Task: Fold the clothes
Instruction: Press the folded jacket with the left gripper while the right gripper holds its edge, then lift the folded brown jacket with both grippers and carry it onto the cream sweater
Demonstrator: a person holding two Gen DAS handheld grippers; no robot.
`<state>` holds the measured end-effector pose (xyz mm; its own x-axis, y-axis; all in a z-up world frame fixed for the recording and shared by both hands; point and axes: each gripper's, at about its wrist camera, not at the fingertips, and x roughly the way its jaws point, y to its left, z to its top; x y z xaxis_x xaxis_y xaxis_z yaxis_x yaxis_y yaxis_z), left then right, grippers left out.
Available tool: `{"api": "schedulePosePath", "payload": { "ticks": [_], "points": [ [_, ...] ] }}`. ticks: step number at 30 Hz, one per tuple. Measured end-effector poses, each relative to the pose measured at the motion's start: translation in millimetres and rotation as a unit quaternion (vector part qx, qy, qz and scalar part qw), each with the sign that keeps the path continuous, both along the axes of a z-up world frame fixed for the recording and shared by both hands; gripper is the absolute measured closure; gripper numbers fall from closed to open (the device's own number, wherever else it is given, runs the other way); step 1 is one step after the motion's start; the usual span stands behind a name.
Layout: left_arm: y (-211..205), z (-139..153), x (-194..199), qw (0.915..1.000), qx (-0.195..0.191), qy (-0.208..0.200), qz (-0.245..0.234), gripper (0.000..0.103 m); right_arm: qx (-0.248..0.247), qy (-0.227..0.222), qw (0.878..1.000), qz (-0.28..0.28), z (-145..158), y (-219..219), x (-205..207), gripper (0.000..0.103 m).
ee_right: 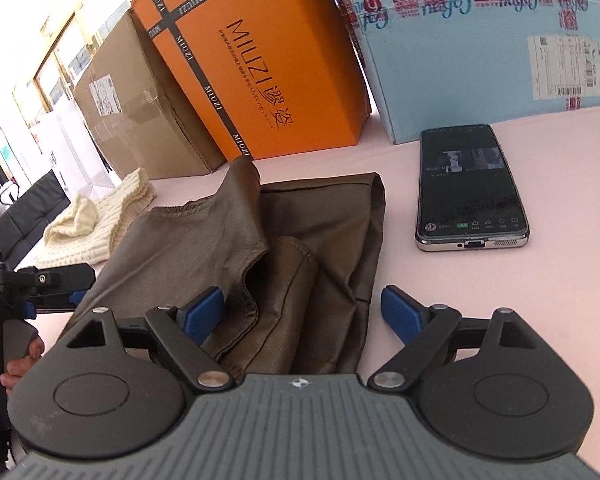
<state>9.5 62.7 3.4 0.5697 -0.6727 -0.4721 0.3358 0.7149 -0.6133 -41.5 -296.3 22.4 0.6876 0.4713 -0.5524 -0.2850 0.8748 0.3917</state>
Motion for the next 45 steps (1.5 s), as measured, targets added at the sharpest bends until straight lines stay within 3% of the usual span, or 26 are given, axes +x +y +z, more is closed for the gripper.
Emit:
{"api": "schedulePosePath", "payload": {
  "ticks": [4, 6, 10, 12, 15, 18, 23, 27, 30, 36, 38, 41, 45],
  "points": [
    [-5.8, -3.2, 24.0, 0.9993, -0.027, 0.021, -0.012, 0.000, 0.022, 0.022, 1.000, 0.002, -1.1, 3.4, 12.2, 0.017],
    [-15.4, -2.2, 22.9, 0.9998, -0.014, 0.009, -0.014, 0.000, 0.020, 0.029, 0.999, -0.001, 0.4, 8.2, 13.4, 0.028],
    [-27.5, 0.4, 20.4, 0.9997, 0.007, -0.011, -0.020, 0.004, 0.018, 0.019, 1.000, -0.012, -1.5, 18.1, 9.9, 0.040],
    [-33.8, 1.9, 19.3, 0.9989, 0.033, -0.025, -0.021, 0.037, 0.015, 0.009, 1.000, -0.020, -2.6, 24.7, 8.2, 0.048],
    [-33.5, 2.1, 16.7, 0.9966, 0.069, -0.044, -0.006, 0.060, 0.021, 0.000, 1.000, -0.020, -1.5, 31.5, 8.6, 0.058],
    [-21.3, 7.8, 10.9, 0.9960, 0.062, -0.062, 0.014, 0.072, 0.033, -0.019, 0.999, -0.017, 5.5, 38.7, 7.3, 0.071],
    [13.9, 34.3, -19.2, 0.9867, 0.045, -0.141, 0.068, 0.084, 0.032, -0.073, 0.997, 0.017, 29.0, 81.6, 7.4, 0.084],
    [49.1, 54.0, -42.8, 0.9715, 0.043, -0.193, 0.131, 0.086, 0.034, -0.109, 0.991, 0.068, 50.1, 131.0, 14.9, 0.086],
    [81.8, 73.3, -56.7, 0.9524, 0.033, -0.235, 0.191, 0.086, 0.048, -0.155, 0.981, 0.109, 70.2, 169.1, 18.4, 0.088],
    [141.2, 103.3, -67.6, 0.8995, 0.047, -0.310, 0.305, 0.087, 0.092, -0.230, 0.953, 0.173, 109.0, 247.1, 33.2, 0.088],
    [161.1, 106.6, -63.8, 0.8889, 0.042, -0.314, 0.331, 0.087, 0.102, -0.233, 0.949, 0.186, 115.8, 276.6, 42.5, 0.088],
    [192.9, 106.3, -51.5, 0.8817, 0.015, -0.302, 0.363, 0.087, 0.097, -0.234, 0.945, 0.206, 121.2, 323.6, 54.2, 0.088],
    [225.7, 96.5, -26.4, 0.8654, 0.020, -0.282, 0.413, 0.087, 0.073, -0.231, 0.946, 0.217, 117.5, 379.8, 71.6, 0.088]
  ]
}}
